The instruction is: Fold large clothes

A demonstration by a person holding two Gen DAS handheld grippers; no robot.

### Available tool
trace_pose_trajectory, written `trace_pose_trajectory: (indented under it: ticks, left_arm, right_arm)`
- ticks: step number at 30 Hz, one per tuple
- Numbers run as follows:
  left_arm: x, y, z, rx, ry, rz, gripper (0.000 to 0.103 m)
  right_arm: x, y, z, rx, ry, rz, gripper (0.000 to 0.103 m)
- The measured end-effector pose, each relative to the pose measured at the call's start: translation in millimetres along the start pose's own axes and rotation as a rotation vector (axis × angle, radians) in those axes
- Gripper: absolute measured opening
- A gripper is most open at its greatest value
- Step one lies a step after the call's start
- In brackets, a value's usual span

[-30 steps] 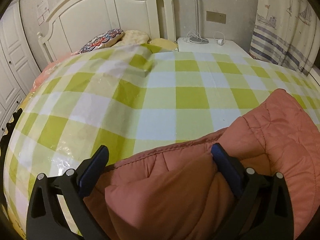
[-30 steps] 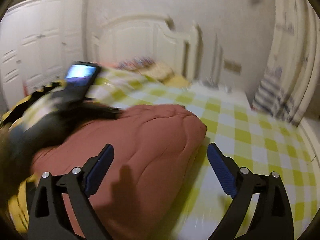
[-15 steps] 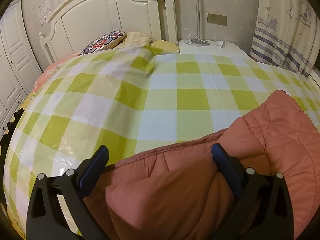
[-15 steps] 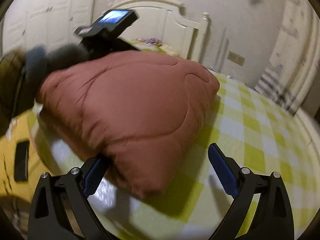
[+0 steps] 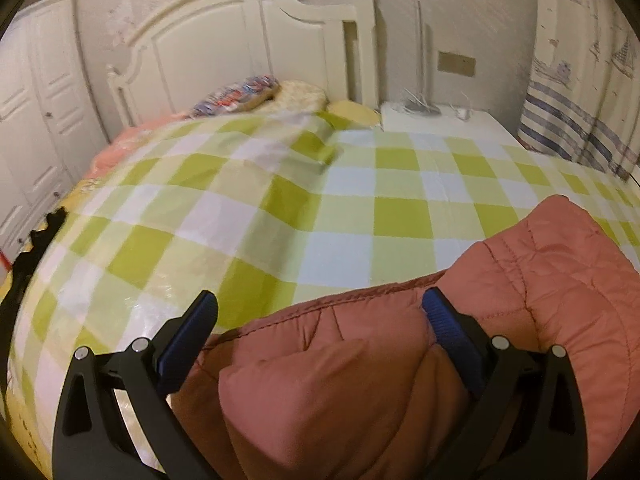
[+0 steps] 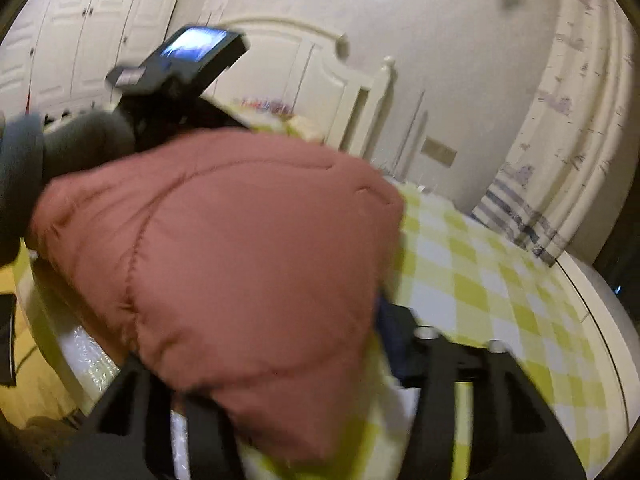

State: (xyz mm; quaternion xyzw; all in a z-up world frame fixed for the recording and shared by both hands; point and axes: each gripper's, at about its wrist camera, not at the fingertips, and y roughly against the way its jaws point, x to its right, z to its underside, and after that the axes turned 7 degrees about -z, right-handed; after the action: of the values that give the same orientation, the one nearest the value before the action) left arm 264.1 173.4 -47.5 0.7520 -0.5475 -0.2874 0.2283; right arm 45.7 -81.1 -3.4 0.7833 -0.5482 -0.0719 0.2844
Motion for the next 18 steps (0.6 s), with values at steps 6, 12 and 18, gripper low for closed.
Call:
trace_pose_trajectory:
  ticks: [6, 12, 18]
  left_arm:
    - [50.9, 35.6, 1.9, 0.092, -0.022, 0.062, 0.101]
    - [154.4, 48.8, -13.6, 0.129, -0.215, 0.105, 0.101]
    - [217.9, 50.7, -12.4, 0.125, -0.378, 0.086, 0.101]
  right_arm:
    - [29.7, 34.8, 19.2, 0.048, -0.009, 0.087, 0.032]
    - [62.0, 58.0, 47.8, 0.022, -0.011, 0.23, 0.031]
    - [123.0, 63.0, 70.8, -0.165, -0.166, 0.019, 0.036]
